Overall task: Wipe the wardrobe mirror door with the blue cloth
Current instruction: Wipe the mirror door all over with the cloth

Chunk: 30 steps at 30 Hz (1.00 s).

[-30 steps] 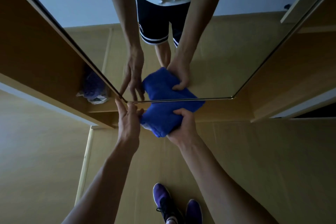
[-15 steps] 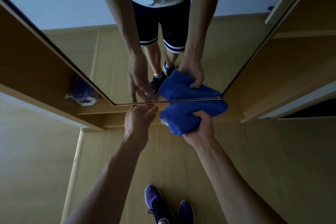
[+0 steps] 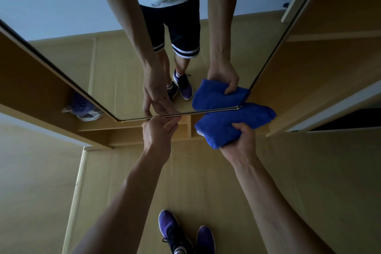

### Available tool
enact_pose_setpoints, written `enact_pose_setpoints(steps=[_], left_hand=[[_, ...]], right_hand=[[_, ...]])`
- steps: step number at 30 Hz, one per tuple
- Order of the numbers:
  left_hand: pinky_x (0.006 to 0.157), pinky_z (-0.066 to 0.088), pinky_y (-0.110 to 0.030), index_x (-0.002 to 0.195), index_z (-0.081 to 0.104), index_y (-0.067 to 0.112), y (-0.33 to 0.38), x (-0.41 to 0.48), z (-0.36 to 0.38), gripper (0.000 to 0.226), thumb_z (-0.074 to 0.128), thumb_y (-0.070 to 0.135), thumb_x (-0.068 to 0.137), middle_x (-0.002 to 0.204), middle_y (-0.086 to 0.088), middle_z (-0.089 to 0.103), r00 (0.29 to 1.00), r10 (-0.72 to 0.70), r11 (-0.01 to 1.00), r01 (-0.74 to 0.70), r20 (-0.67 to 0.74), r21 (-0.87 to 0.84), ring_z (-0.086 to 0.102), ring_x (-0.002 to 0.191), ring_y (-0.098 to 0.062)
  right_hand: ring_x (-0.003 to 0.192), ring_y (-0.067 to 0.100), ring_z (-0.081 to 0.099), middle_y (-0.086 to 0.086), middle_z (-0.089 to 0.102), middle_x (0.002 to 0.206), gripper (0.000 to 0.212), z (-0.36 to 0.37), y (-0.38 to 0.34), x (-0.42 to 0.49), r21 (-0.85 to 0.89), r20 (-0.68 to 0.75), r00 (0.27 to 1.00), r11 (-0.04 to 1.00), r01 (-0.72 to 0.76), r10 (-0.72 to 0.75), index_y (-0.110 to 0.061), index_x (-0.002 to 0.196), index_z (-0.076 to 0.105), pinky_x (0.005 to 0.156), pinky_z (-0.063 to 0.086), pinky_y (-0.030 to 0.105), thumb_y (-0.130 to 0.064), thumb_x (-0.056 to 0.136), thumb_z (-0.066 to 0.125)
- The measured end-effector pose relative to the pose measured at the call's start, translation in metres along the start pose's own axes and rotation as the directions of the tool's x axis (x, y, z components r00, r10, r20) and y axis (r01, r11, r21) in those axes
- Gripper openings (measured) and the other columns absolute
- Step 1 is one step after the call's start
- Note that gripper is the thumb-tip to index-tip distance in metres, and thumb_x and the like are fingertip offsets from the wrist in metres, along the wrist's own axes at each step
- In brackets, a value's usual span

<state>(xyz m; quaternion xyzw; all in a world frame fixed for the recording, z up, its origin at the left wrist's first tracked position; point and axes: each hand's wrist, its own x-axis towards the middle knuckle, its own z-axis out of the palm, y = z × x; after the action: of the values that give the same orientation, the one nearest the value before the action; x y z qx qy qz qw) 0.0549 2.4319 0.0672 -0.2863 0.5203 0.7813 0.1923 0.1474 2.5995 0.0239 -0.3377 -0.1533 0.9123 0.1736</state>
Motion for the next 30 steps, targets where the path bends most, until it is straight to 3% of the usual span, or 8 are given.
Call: enact_pose_setpoints(steps=[2,6,10,16,21,25,28,30], left_hand=[[0.097,0.055,-0.047,0.128,0.047,-0.006,-0.002,0.001,-0.003,0.046,0.033,-0.011,0.084,0.122,-0.033,0.066,1.000,-0.002,1.000,0.002,-0.003,-0.027,0.075,0.100,-0.039],[0.085,0.059,-0.041,0.127,0.051,-0.006,-0.004,-0.004,-0.003,0.043,0.033,-0.008,0.088,0.120,-0.032,0.068,1.000,0.002,0.996,-0.003,-0.003,-0.087,0.076,0.098,-0.035],[0.084,0.058,-0.043,0.140,0.043,-0.007,-0.009,0.004,-0.003,0.051,0.037,0.002,0.090,0.118,-0.027,0.070,0.997,-0.069,0.990,0.071,0.027,-0.121,0.076,0.097,-0.035],[0.107,0.048,-0.053,0.106,0.059,-0.011,-0.021,-0.008,0.015,0.036,0.029,-0.006,0.087,0.114,-0.029,0.072,0.987,-0.090,0.990,0.104,0.136,-0.099,0.073,0.106,-0.041],[0.093,0.054,-0.049,0.141,0.038,-0.013,-0.031,0.002,0.012,0.058,0.031,-0.008,0.084,0.128,-0.030,0.065,0.994,-0.071,0.981,0.084,0.079,-0.178,0.073,0.104,-0.043],[0.091,0.056,-0.047,0.125,0.053,-0.012,-0.046,-0.008,0.031,0.042,0.029,-0.009,0.091,0.136,-0.029,0.061,0.987,-0.102,0.971,0.126,0.123,-0.202,0.075,0.101,-0.038],[0.093,0.055,-0.046,0.136,0.049,-0.017,-0.059,-0.014,0.052,0.048,0.032,-0.005,0.093,0.135,-0.029,0.062,0.969,-0.176,0.955,0.210,0.171,-0.208,0.075,0.101,-0.036],[0.093,0.056,-0.047,0.133,0.051,-0.013,-0.064,-0.015,0.061,0.044,0.032,-0.005,0.094,0.133,-0.027,0.063,0.965,-0.187,0.947,0.227,0.184,-0.228,0.074,0.102,-0.038]], right_hand=[[0.137,0.035,0.050,0.017,0.052,0.147,0.060,-0.001,0.004,0.000,-0.018,0.009,1.000,1.000,-0.015,0.015,-0.009,0.149,0.047,0.115,0.039,0.048,-0.004,0.090,0.039],[0.126,0.030,0.055,0.014,0.057,0.137,0.063,0.006,0.029,-0.009,-0.021,0.047,0.994,0.995,-0.094,0.095,-0.007,0.151,0.043,0.112,0.042,0.043,-0.005,0.088,0.042],[0.131,0.034,0.053,0.018,0.048,0.151,0.063,0.008,0.035,-0.011,-0.049,0.084,0.989,0.991,-0.121,0.125,-0.008,0.151,0.042,0.112,0.042,0.047,-0.006,0.088,0.045],[0.122,0.032,0.057,0.016,0.061,0.131,0.048,-0.007,-0.010,0.003,-0.093,0.033,0.998,0.995,-0.045,0.048,-0.008,0.135,0.057,0.113,0.040,0.048,-0.004,0.091,0.037],[0.102,0.021,0.063,0.009,0.061,0.114,0.042,-0.018,-0.040,0.015,-0.426,-0.027,0.999,0.904,0.017,-0.032,-0.001,0.124,0.061,0.082,0.051,0.032,-0.013,0.085,0.049],[0.099,0.021,0.066,0.003,0.068,0.101,0.052,-0.021,-0.046,0.016,-0.631,-0.086,0.987,0.774,0.050,-0.134,-0.002,0.120,0.064,0.080,0.053,0.036,-0.016,0.070,0.056],[0.087,0.020,0.067,0.006,0.068,0.098,0.041,-0.016,-0.053,0.015,-0.720,-0.110,0.982,0.694,0.025,-0.150,-0.008,0.111,0.063,0.082,0.054,0.041,-0.012,0.071,0.060],[0.076,0.011,0.063,-0.001,0.066,0.087,0.027,-0.014,-0.057,0.013,-0.700,-0.127,0.990,0.713,-0.048,-0.058,-0.015,0.101,0.060,0.074,0.053,0.030,-0.006,0.076,0.059]])
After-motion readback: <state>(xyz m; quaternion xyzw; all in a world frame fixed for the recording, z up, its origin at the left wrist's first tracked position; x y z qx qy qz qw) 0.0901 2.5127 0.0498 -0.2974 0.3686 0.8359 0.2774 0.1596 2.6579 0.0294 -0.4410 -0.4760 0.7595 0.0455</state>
